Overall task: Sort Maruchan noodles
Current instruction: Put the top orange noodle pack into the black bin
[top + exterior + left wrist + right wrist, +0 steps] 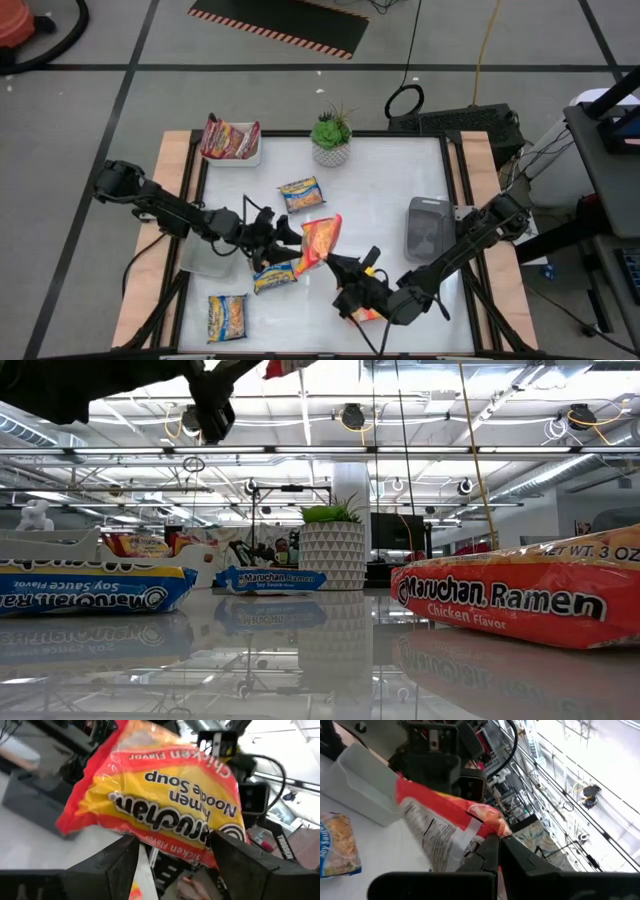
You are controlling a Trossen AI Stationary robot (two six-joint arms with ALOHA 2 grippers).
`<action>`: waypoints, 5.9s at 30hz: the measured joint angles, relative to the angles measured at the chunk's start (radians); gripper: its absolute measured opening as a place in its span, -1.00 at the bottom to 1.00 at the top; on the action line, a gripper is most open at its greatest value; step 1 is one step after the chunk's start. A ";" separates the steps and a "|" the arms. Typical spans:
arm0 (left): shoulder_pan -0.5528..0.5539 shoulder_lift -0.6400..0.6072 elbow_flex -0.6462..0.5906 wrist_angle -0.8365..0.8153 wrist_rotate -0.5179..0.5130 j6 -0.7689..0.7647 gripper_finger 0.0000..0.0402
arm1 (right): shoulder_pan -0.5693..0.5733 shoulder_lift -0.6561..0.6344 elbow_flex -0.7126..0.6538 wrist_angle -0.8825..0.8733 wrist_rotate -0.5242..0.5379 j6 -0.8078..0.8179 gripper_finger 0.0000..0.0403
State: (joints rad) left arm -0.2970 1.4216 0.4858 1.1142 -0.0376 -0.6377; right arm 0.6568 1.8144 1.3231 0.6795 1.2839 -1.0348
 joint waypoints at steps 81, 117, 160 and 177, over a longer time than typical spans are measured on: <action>-0.061 0.000 0.422 -0.040 -0.301 -0.096 0.26 | -0.203 -0.023 0.000 0.892 -0.603 -0.608 -1.00; -0.127 -0.001 0.422 0.116 -0.332 0.016 0.26 | -0.124 -0.016 -0.001 0.856 -0.389 -0.793 -1.00; -0.147 -0.016 0.422 -0.021 -0.328 0.015 0.26 | 0.038 -0.026 -0.001 0.721 -0.307 -0.940 -1.00; -0.100 -0.034 0.423 -0.207 -0.219 -0.081 0.26 | 0.024 -0.027 -0.001 0.506 -0.293 -0.758 -1.00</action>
State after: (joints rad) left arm -0.3969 1.3872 0.9085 0.9076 -0.2566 -0.7182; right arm 0.6804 1.7870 1.3220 1.1859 0.9913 -1.7924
